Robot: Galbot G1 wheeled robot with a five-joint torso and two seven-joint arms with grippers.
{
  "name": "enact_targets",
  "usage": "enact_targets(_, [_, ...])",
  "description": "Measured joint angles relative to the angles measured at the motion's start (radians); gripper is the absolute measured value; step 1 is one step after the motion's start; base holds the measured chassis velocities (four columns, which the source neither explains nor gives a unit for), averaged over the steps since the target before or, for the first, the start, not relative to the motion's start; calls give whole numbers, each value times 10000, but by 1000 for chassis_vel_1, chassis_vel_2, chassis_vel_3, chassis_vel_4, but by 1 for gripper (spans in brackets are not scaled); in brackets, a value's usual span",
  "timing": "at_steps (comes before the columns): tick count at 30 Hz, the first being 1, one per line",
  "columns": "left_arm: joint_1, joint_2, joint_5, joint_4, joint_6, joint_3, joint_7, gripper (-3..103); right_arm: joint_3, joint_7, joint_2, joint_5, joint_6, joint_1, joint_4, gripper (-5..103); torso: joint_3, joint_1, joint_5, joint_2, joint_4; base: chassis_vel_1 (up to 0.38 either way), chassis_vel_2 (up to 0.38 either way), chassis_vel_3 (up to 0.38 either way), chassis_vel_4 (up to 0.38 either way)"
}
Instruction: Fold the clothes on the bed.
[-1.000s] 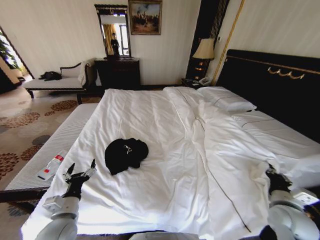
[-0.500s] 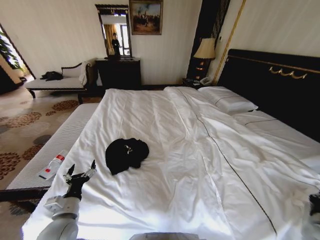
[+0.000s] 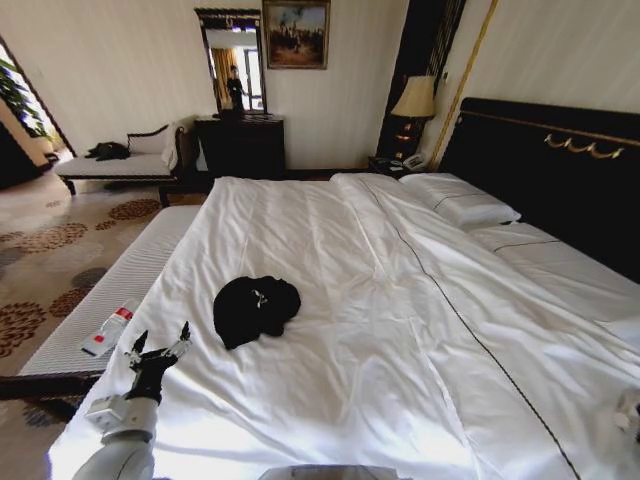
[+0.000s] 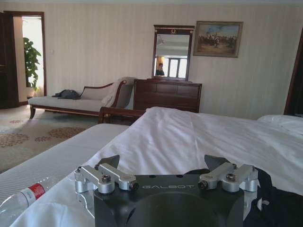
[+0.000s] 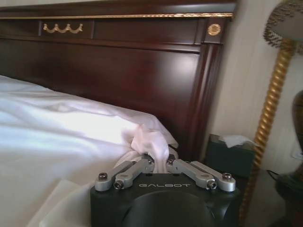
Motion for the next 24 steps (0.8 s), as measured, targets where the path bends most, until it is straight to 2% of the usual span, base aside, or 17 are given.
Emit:
enact_targets(1, [-7,-10,21,-5,0,19,5,100,37,47,103,86,16,-1,21,10,-1,0,-4,1,-11,0,0,0,0])
enact_targets(4, [-16,-9,38,-23,12,33,10,100,56,90,223,237,-1,-33,157,15,-2,-1,4,1,-17,0,0,0,0])
enact_targets(6, [-5,10,37,-98,41,29,35,100,73,118,332,566,-111,-271,506,26,-2,-2,4,3,-6,0,0,0,0])
enact_targets(7, [-5,-1,34,-104,43,19,39,100,103,117,351,665,-130,-398,655,31,-2,-2,4,2,6,0,0,0,0])
enact_targets(10, [-2,-18,31,-96,40,9,40,100,143,117,366,721,-130,-504,767,37,-1,-2,5,2,7,0,0,0,0])
enact_targets(11, [14,-30,30,-40,18,6,48,100,173,110,414,797,-97,-607,955,47,0,-1,4,2,7,0,0,0,0])
enact_targets(12, [30,-32,30,-7,-4,6,56,100,180,92,474,841,-40,-661,1103,53,1,-1,3,2,7,0,0,0,0])
enact_targets(14, [43,-32,30,16,-15,12,66,100,179,56,552,869,25,-707,1276,53,0,-1,6,2,6,0,0,0,0])
enact_targets(15, [45,-33,30,30,-27,23,69,100,158,3,656,892,110,-757,1512,58,0,-1,8,2,7,0,0,0,0])
enact_targets(17, [12,-33,41,35,-32,58,72,100,-49,-95,953,917,396,-885,2230,70,0,-2,6,3,8,0,0,0,0])
enact_targets(20, [-24,-36,52,25,-28,78,69,100,-306,-224,1162,913,681,-1039,2743,74,0,-2,6,2,9,0,0,0,0])
enact_targets(23, [-75,-52,102,-77,30,106,43,100,-1066,-450,1707,427,836,-1267,4087,90,1,-1,6,1,9,0,0,0,0])
enact_targets(24, [-75,-52,102,-77,30,106,43,100,-1066,-450,1707,427,836,-1267,4087,90,1,-1,6,1,9,0,0,0,0])
